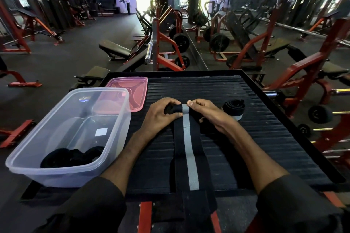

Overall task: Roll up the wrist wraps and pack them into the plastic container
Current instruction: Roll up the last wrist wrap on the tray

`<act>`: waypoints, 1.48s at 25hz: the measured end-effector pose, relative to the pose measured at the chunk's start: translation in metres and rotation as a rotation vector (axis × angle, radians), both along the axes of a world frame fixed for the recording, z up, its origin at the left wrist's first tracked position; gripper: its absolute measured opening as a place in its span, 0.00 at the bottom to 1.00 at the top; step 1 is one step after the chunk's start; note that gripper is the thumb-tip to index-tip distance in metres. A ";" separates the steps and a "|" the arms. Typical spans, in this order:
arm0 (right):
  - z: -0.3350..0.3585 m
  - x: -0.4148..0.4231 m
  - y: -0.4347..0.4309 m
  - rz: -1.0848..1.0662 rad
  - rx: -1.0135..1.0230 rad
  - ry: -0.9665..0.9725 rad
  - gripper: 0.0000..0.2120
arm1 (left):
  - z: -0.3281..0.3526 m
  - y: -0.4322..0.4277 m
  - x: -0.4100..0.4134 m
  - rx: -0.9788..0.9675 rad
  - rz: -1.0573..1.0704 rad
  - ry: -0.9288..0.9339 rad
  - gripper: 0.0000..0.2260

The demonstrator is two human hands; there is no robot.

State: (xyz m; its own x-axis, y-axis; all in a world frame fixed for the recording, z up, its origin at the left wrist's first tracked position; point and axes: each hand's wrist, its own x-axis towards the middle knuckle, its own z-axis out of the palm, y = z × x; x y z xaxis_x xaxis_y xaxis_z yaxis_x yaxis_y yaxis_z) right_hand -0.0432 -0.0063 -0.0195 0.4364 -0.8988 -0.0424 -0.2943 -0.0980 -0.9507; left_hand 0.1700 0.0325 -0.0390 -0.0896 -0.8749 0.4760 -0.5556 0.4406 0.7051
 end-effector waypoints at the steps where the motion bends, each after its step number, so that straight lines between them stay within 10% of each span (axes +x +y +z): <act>1: 0.000 0.001 0.001 -0.009 -0.014 -0.034 0.19 | 0.003 0.000 0.000 0.124 -0.037 0.052 0.14; 10: -0.003 -0.004 -0.002 0.044 -0.020 -0.164 0.13 | 0.004 0.000 0.005 0.490 -0.196 0.284 0.13; 18: 0.004 -0.002 -0.004 -0.002 0.295 -0.372 0.16 | 0.007 0.003 -0.001 0.290 -0.128 0.162 0.18; 23: 0.000 0.003 -0.003 0.023 0.218 -0.100 0.10 | 0.009 0.003 -0.002 0.115 -0.057 0.210 0.19; 37: -0.006 -0.003 -0.001 -0.015 0.102 -0.163 0.19 | 0.004 -0.001 0.004 0.392 -0.154 0.191 0.20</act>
